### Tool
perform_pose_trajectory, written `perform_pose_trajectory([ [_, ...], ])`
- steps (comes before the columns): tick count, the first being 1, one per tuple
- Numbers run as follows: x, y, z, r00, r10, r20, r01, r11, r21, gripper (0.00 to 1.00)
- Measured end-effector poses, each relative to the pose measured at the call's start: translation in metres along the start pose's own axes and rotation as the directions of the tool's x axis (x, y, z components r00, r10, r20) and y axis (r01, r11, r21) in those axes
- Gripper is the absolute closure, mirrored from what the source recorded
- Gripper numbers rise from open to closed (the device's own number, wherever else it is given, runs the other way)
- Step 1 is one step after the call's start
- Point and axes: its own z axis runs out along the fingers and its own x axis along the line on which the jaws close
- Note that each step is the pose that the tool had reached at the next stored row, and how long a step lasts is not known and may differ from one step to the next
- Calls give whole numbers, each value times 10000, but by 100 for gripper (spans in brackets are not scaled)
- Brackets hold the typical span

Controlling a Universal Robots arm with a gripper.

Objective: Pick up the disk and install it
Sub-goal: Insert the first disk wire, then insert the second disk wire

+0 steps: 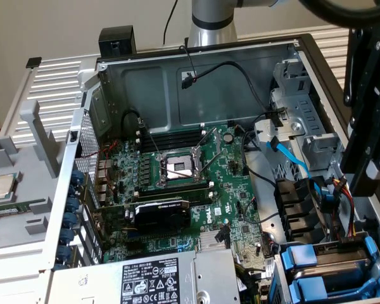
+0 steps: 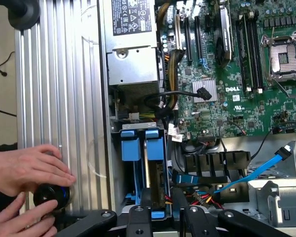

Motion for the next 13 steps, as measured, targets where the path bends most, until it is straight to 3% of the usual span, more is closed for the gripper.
perform_pose_trajectory([
  [8,-16,1,-1,10000,2,-25,-2,10000,2,69],
  [10,-43,6,0,10000,6,-66,-6,10000,6,69],
  [13,-79,22,2,9998,18,-218,-17,10000,22,69],
])
